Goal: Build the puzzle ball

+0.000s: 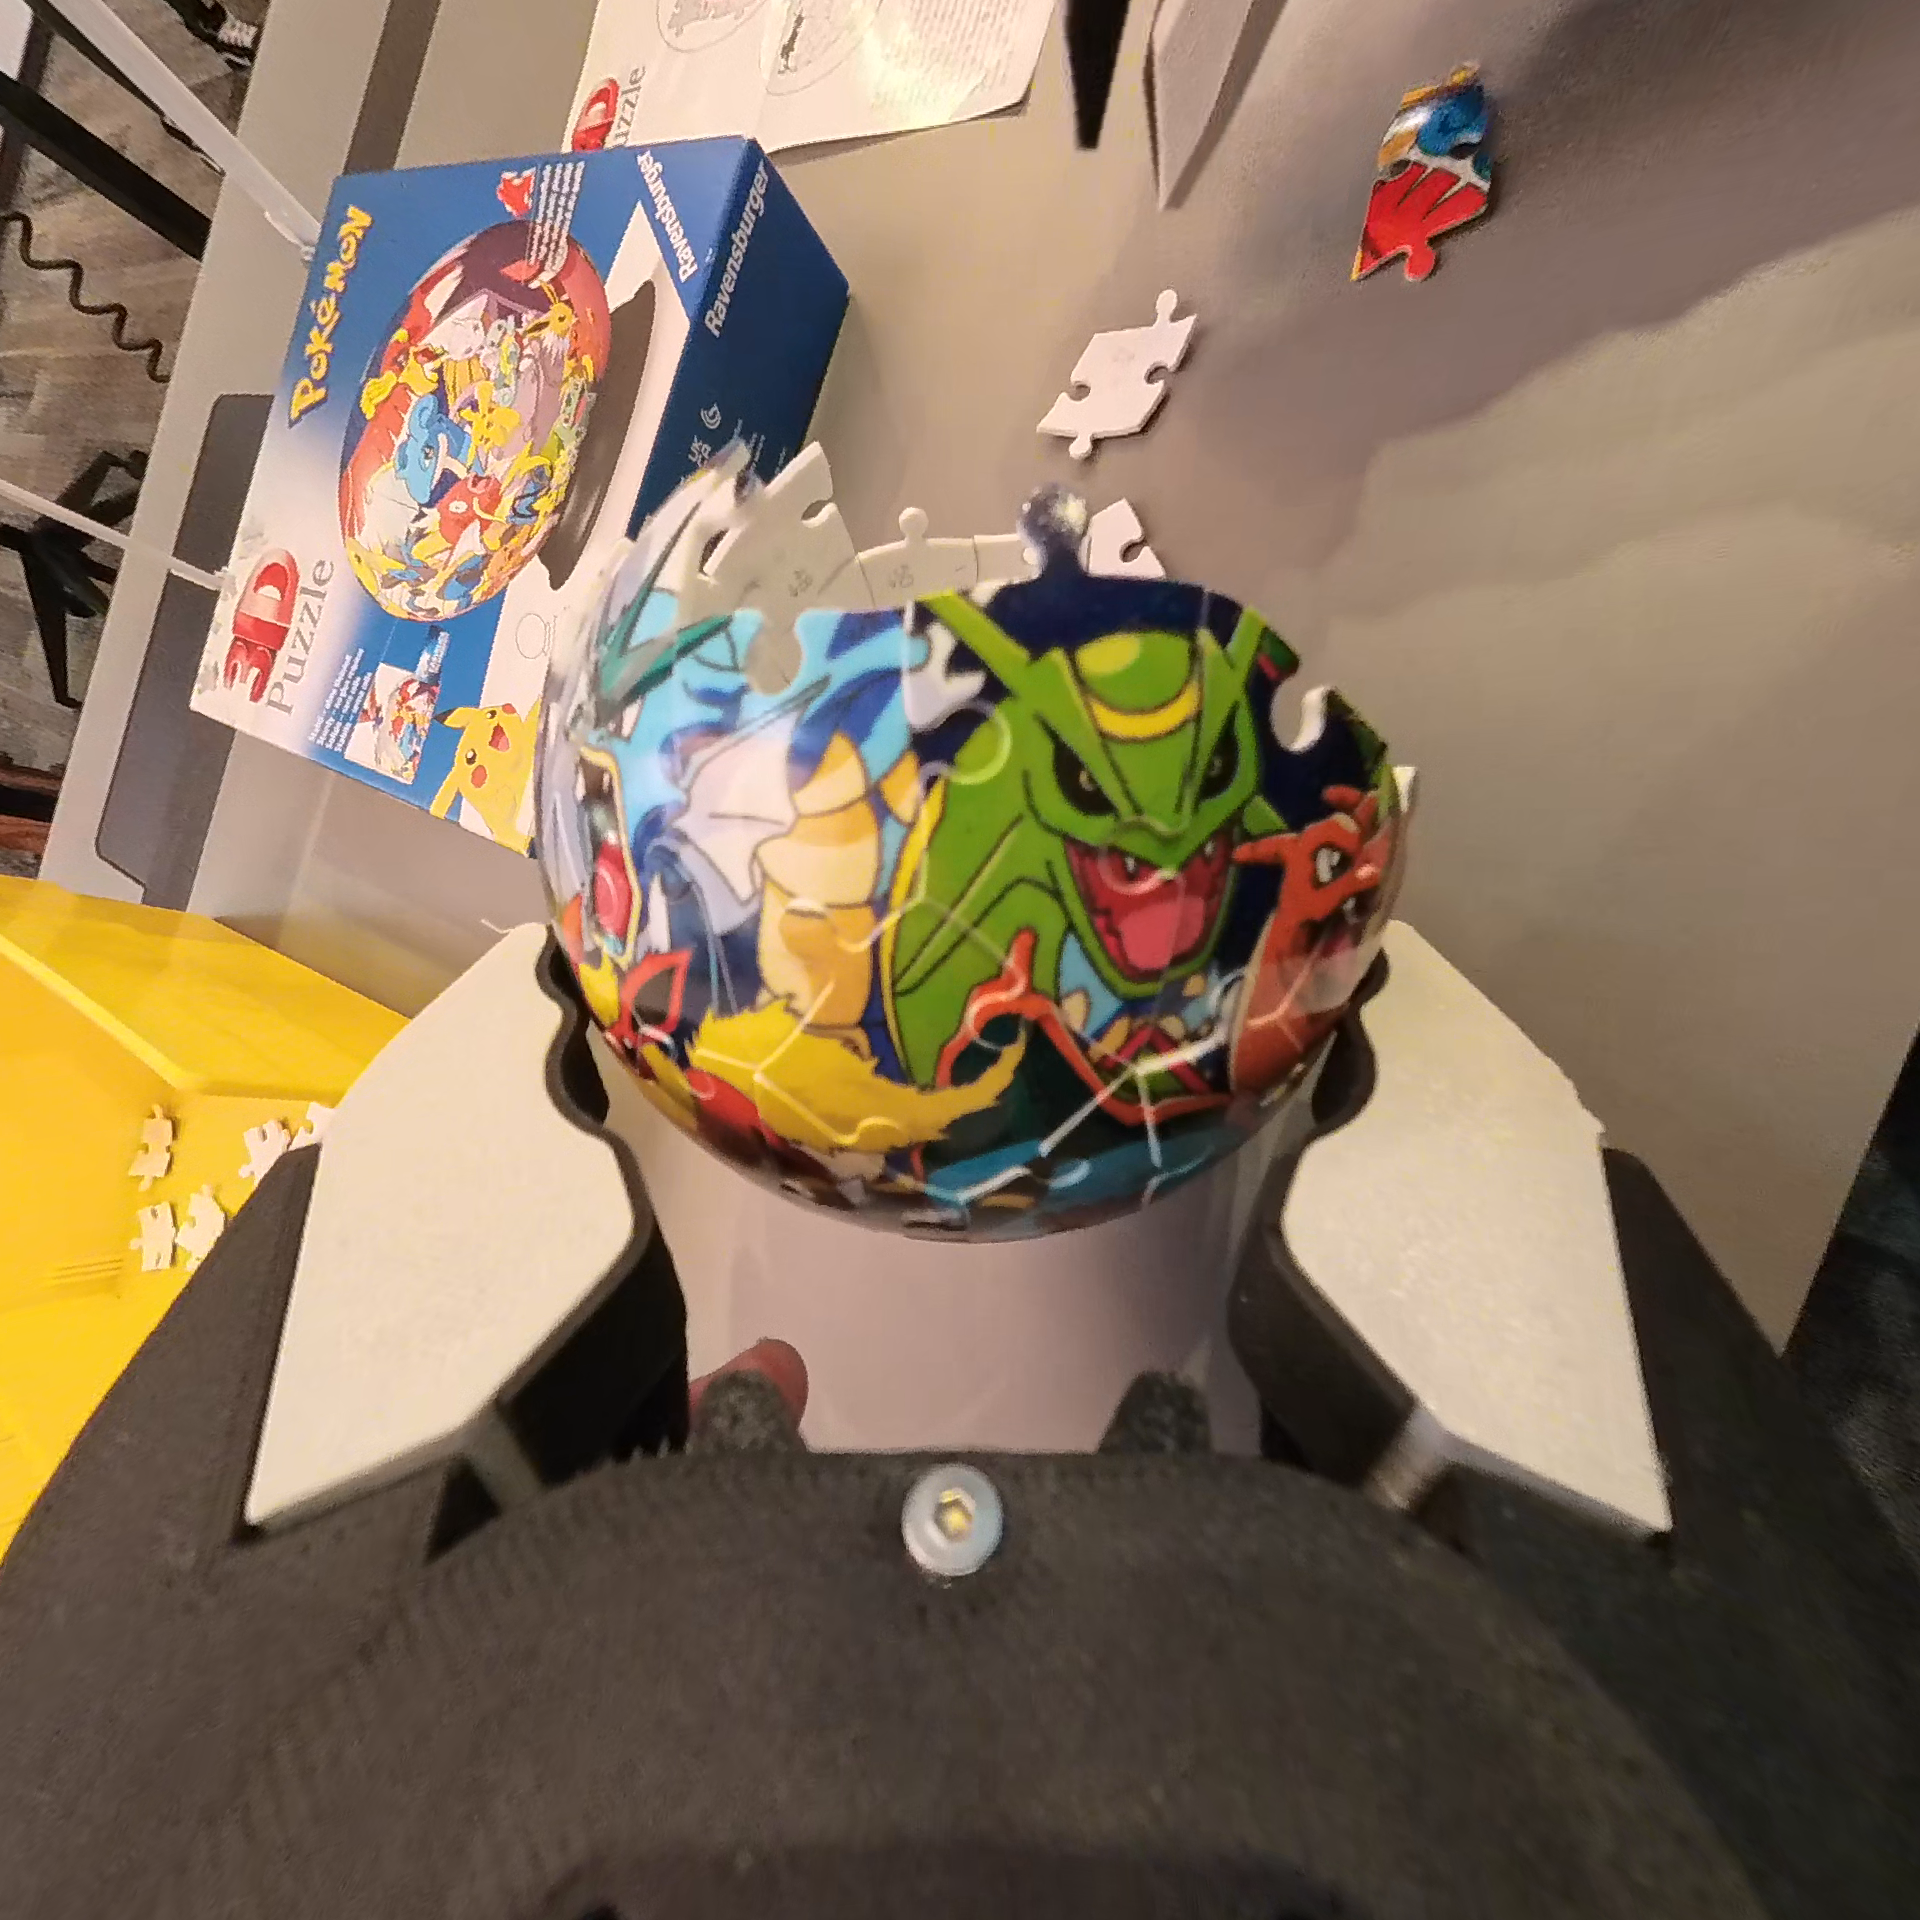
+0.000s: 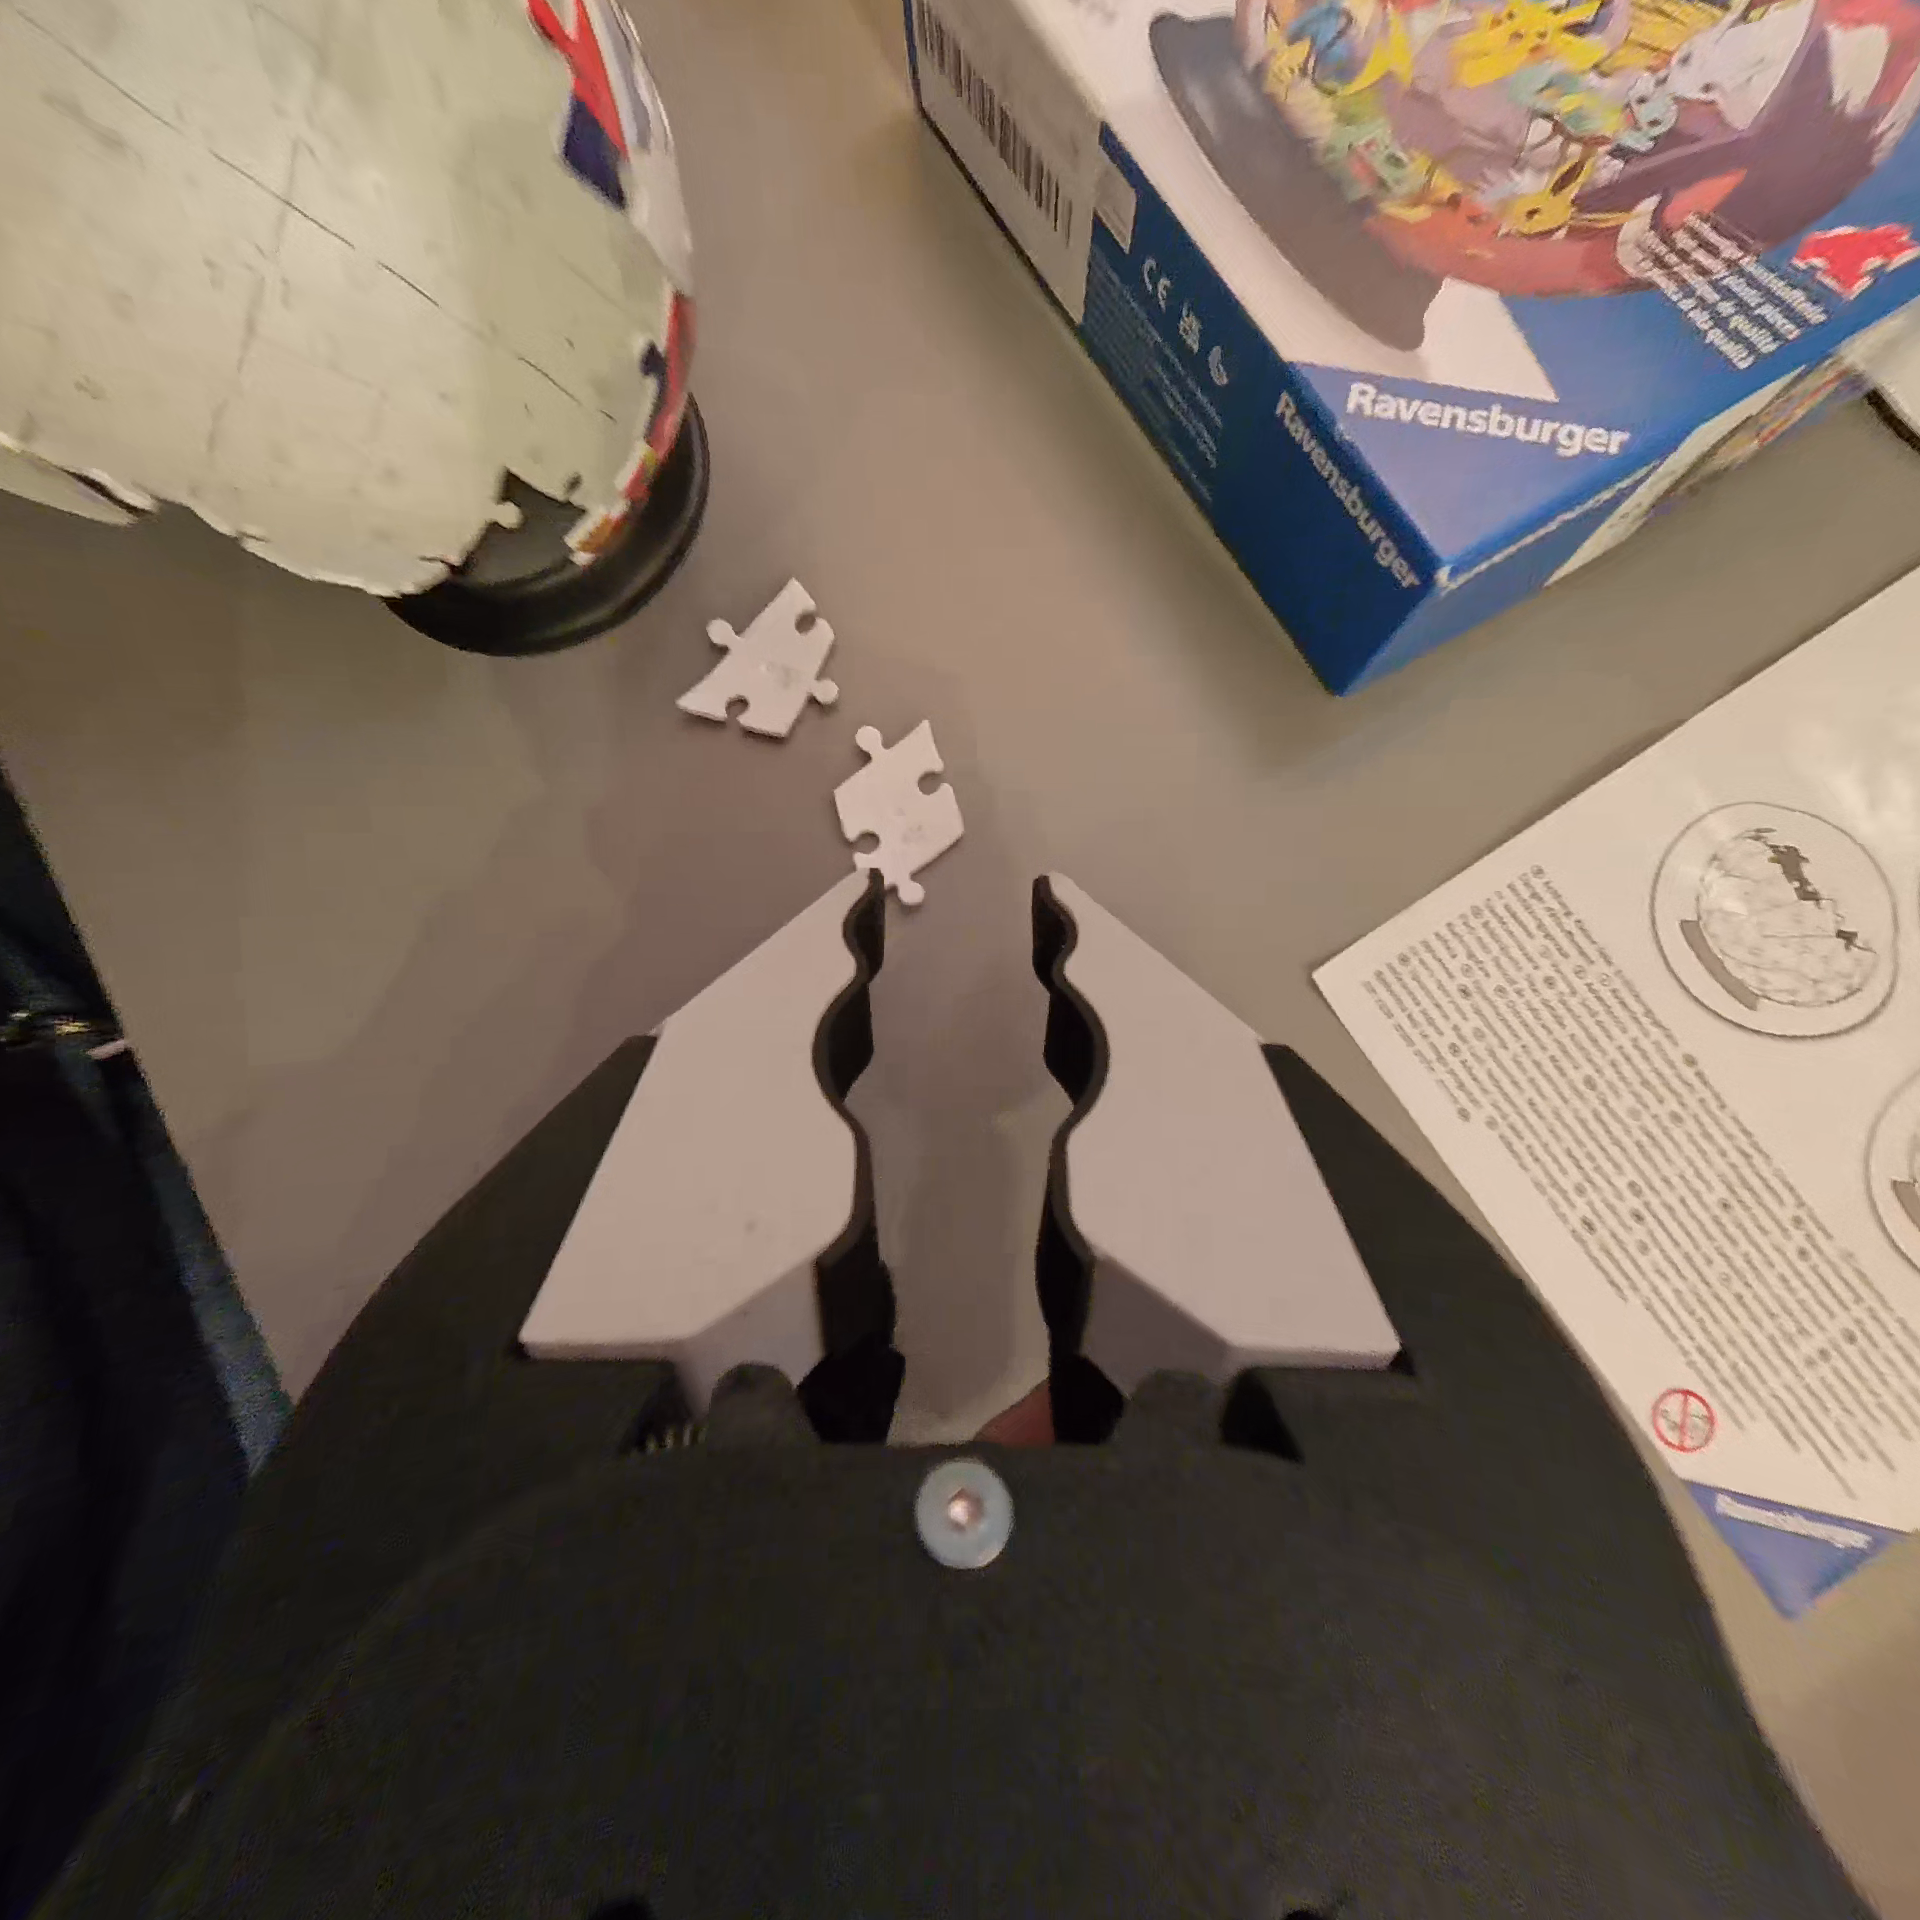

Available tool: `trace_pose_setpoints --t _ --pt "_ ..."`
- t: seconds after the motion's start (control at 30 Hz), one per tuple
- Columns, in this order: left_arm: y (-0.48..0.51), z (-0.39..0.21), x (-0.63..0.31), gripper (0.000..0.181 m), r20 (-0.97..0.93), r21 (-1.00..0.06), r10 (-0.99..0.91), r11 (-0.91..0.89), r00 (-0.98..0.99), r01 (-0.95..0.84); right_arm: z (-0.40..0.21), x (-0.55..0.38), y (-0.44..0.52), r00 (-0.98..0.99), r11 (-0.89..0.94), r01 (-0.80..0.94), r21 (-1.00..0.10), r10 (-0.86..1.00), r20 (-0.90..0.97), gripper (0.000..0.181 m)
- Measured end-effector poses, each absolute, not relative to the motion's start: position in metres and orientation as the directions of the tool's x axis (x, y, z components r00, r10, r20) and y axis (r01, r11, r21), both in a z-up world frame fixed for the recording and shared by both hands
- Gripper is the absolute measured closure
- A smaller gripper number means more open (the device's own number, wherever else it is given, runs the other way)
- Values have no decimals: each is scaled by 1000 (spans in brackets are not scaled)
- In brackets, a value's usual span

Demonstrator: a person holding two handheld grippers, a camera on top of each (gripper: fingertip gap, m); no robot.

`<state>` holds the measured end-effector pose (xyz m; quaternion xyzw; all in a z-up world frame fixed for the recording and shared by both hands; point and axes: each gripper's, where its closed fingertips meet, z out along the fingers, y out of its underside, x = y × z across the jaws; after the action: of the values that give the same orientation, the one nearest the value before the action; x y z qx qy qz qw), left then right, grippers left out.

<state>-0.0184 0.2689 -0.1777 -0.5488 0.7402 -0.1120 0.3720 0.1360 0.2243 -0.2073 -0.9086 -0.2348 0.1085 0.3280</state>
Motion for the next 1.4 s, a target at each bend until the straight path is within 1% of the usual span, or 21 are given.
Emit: trace_pose_setpoints --t 0.1,0.2,0.27,0.33,0.4,0.53,0.67,0.7,0.77,0.8,0.87,0.93,1.1,1.23,1.3,1.37,1.4 --pt "269 -178 -18 48 -425 -577 -898 366 -115 -730 -204 115 223 822 -636 366 -679 563 -84 147" --pt "269 -178 -19 48 -427 -575 -898 363 -109 -733 -213 92 231 755 -569 466 -677 655 -32 138" --pt "269 -178 -19 48 -430 -575 -897 360 -103 -735 -218 81 240 702 -507 540 -671 712 27 138" --pt "269 -178 -20 48 -433 -575 -896 358 -97 -736 -220 70 249 664 -475 572 -669 747 37 138" --pt "269 -178 -20 48 -438 -569 -893 361 -99 -739 -230 71 254 651 -493 608 -622 758 36 146" --pt "270 -178 -21 48 -435 -575 -895 357 -94 -736 -232 68 256 662 -523 596 -609 749 6 167" --pt "270 -178 -20 48 -427 -585 -899 353 -92 -730 -232 71 254 721 -578 539 -612 692 -18 179" --pt "270 -178 -20 48 -425 -587 -900 351 -91 -729 -232 72 253 734 -589 533 -608 679 -14 179" --pt "270 -178 -21 48 -425 -589 -901 351 -91 -728 -232 71 247 744 -604 529 -596 668 -17 173" --pt "270 -178 -21 48 -425 -589 -900 352 -92 -727 -232 69 242 744 -618 523 -587 667 -40 172" --pt "270 -178 -21 48 -426 -588 -900 355 -94 -727 -231 64 231 736 -630 515 -581 673 -78 166" --pt "270 -178 -21 48 -426 -588 -900 355 -95 -727 -228 66 229 737 -622 518 -587 673 -62 157" --pt "270 -179 -21 48 -428 -586 -898 358 -97 -727 -218 60 228 647 -501 589 -634 763 -1 145" --pt "270 -179 -21 48 -429 -583 -898 357 -97 -729 -230 55 230 495 -359 725 -588 865 83 138" --pt "270 -179 -21 48 -431 -582 -897 358 -96 -730 -231 51 230 423 -291 760 -581 900 103 142" --pt "270 -179 -22 48 -433 -578 -896 359 -97 -733 -233 51 230 406 -291 767 -572 910 81 156" --pt "270 -179 -22 48 -434 -578 -895 360 -98 -733 -233 51 229 411 -303 765 -568 909 68 159"
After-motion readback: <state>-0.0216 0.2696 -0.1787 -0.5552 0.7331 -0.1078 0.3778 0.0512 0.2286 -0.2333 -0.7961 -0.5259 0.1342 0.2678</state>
